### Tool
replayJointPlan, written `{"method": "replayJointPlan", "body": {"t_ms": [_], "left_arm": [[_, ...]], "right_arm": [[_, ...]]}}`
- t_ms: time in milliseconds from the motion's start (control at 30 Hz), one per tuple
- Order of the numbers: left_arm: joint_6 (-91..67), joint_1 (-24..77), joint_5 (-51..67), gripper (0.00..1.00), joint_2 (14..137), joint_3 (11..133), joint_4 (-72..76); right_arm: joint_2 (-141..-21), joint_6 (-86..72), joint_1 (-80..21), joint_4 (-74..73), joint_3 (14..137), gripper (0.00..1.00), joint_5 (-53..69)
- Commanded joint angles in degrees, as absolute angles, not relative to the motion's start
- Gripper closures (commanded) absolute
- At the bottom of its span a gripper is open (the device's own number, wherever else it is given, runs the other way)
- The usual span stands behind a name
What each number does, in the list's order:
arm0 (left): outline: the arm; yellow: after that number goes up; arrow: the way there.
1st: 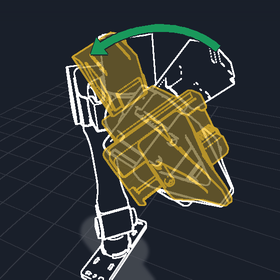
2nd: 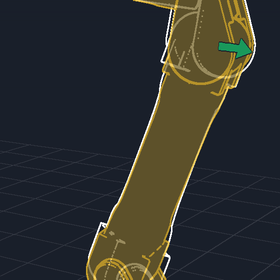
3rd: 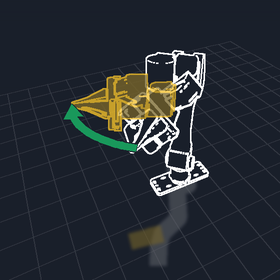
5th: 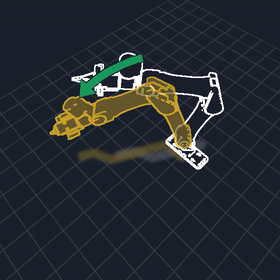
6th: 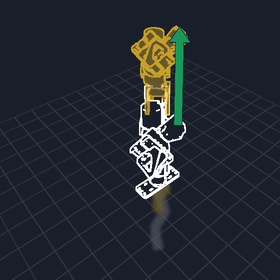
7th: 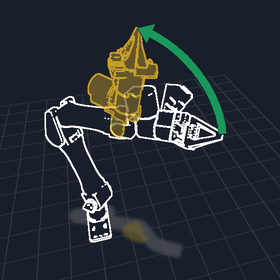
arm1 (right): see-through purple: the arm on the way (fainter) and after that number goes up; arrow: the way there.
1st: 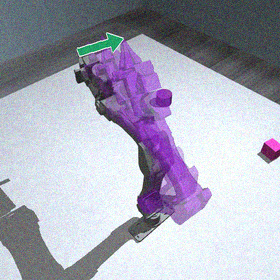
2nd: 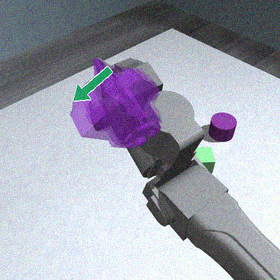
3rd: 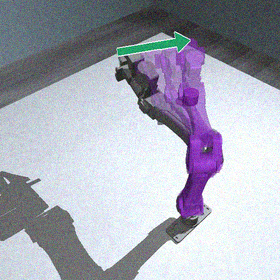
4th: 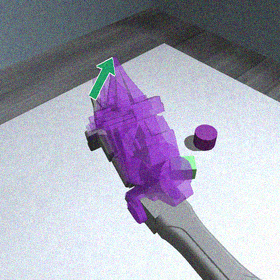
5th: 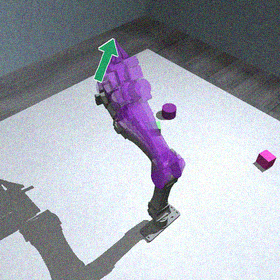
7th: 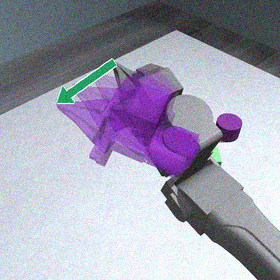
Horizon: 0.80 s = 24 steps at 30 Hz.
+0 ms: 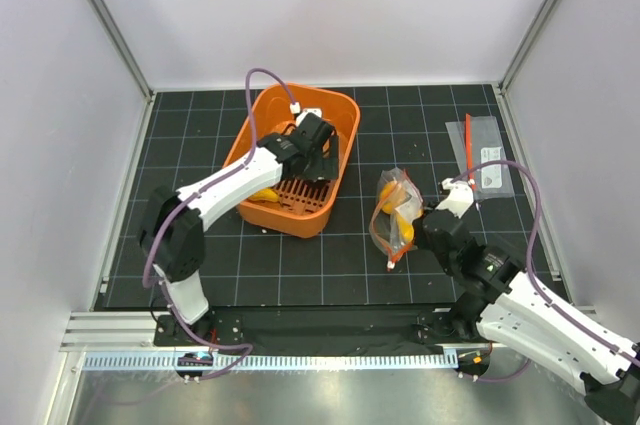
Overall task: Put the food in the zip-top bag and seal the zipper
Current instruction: Pick up the fake fruit from the bin.
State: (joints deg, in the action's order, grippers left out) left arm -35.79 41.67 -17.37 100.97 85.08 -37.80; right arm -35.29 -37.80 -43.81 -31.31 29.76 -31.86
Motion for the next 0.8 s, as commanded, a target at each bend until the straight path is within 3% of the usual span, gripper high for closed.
{"method": "replayJointPlan", "body": {"t_ms": [0, 400, 633, 700, 767], "left_arm": [[-38.4, 41.84, -17.31, 0.0, 104.58, 90.52, -38.05], [-39.03, 41.22, -17.23, 0.01, 116.36, 97.03, -38.41], [-39.46, 39.73, -14.07, 0.15, 116.9, 95.1, -37.45], [-39.29, 38.68, -12.31, 0.22, 116.02, 93.44, -35.78], [-37.71, 38.06, -12.22, 0.35, 114.44, 92.9, -35.51]], "right_arm": [[-36.82, -36.65, -44.03, -30.41, 32.43, 0.99, -29.98], [-38.67, -36.65, -43.95, -35.77, 36.12, 0.99, -29.79], [-40.25, -37.62, -44.03, -36.91, 36.82, 0.99, -30.76], [-39.9, -38.06, -44.03, -37.35, 36.91, 0.99, -30.76], [-39.46, -38.32, -43.95, -37.18, 36.65, 0.99, -30.94]]}}
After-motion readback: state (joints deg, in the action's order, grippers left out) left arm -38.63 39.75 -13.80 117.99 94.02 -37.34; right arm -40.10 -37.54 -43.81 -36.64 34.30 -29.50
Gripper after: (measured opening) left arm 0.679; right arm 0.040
